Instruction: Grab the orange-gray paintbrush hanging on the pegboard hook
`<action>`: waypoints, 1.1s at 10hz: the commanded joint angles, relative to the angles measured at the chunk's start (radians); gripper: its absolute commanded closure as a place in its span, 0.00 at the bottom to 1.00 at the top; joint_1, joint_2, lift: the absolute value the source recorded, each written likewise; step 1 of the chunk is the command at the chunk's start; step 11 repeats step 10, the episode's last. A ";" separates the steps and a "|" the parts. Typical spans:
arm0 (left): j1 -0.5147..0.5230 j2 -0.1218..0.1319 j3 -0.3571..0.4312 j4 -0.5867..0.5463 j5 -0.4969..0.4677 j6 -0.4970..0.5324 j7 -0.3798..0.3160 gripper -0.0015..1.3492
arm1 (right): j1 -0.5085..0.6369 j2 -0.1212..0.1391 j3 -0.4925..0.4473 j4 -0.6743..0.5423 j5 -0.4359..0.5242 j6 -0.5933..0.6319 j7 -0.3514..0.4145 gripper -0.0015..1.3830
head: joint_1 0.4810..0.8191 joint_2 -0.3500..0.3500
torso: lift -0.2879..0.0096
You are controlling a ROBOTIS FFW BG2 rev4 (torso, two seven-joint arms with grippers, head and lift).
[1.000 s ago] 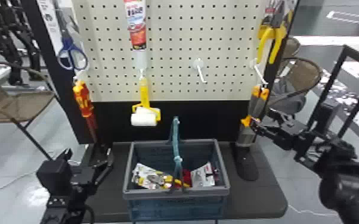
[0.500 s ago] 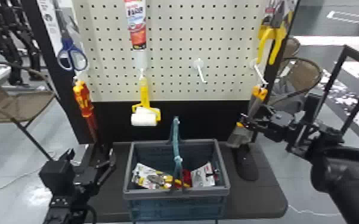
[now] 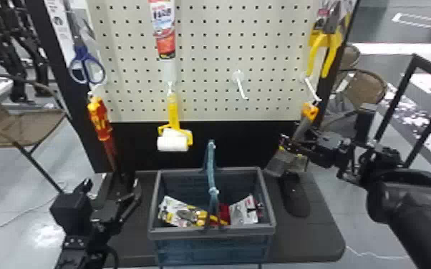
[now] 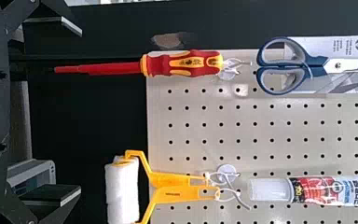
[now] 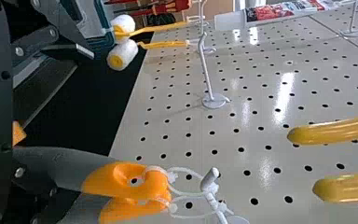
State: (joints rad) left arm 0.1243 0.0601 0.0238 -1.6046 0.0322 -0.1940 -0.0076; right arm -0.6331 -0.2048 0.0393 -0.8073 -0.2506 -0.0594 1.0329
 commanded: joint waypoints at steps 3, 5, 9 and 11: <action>0.002 0.000 -0.001 0.002 0.000 -0.001 -0.002 0.09 | -0.005 -0.005 -0.003 0.023 -0.027 -0.005 -0.007 0.86 | 0.20 0.50 | 0.63; 0.005 0.000 -0.001 0.000 0.002 -0.002 -0.003 0.09 | -0.003 -0.005 -0.004 0.031 -0.032 -0.013 -0.007 0.86 | 0.20 0.50 | 0.63; 0.005 0.000 0.001 0.000 0.002 -0.004 -0.003 0.09 | -0.002 -0.007 -0.004 0.037 -0.033 -0.019 -0.010 0.86 | 0.20 0.50 | 0.63; 0.006 0.000 0.001 0.000 0.002 -0.004 -0.002 0.09 | 0.000 -0.007 -0.004 0.039 -0.035 -0.022 -0.011 0.86 | 0.20 0.50 | 0.63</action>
